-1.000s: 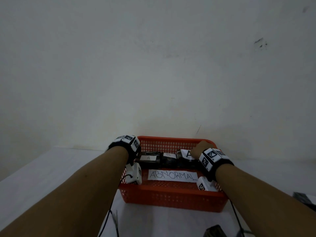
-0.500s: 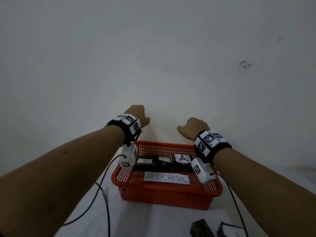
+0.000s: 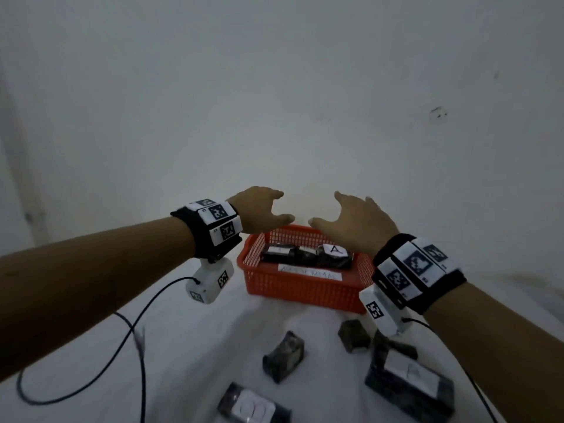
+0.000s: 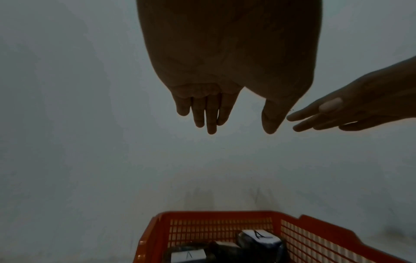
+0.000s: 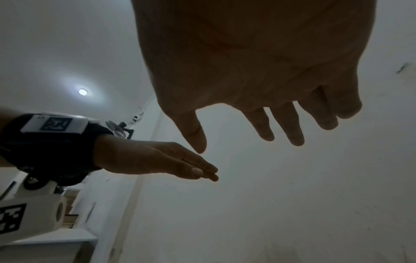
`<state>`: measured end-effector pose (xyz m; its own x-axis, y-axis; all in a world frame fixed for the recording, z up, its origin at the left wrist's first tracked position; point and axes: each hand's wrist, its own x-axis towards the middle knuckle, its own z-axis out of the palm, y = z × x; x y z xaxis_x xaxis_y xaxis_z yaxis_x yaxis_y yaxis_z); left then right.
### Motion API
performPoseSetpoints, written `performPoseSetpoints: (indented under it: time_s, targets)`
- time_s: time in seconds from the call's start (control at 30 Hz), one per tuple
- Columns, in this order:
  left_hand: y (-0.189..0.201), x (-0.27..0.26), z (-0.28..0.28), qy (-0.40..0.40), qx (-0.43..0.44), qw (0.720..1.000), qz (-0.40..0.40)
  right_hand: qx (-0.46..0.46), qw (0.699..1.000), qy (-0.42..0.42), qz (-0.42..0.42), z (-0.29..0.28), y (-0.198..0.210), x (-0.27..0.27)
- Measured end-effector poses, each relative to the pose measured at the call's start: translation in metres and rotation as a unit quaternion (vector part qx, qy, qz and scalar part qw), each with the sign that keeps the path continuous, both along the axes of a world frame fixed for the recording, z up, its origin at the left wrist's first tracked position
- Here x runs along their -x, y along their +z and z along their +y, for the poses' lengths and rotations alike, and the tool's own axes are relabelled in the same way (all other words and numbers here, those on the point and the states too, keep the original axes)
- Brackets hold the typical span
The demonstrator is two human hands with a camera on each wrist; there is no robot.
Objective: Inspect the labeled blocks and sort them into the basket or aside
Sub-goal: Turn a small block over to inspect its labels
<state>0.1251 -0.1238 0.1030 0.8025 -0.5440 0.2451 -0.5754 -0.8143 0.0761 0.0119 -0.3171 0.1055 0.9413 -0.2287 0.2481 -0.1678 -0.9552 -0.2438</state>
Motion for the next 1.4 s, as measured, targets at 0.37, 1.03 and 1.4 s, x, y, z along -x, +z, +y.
performPoseSetpoints:
  time_s: [0.37, 1.03, 1.4]
  targets:
    - [-0.071, 0.135, 0.046, -0.082, 0.01, 0.99, 0.118, -0.035, 0.995, 0.077, 0.057, 0.03, -0.078, 0.086]
    - [-0.15, 0.144, 0.012, 0.015, 0.031, 0.979, 0.199, -0.102, 0.973, 0.166, 0.124, 0.041, -0.157, 0.059]
    - [-0.131, 0.13, 0.032, -0.034, 0.259, 0.899, 0.351, -0.216, 0.949, 0.231, 0.003, 0.02, -0.15, 0.076]
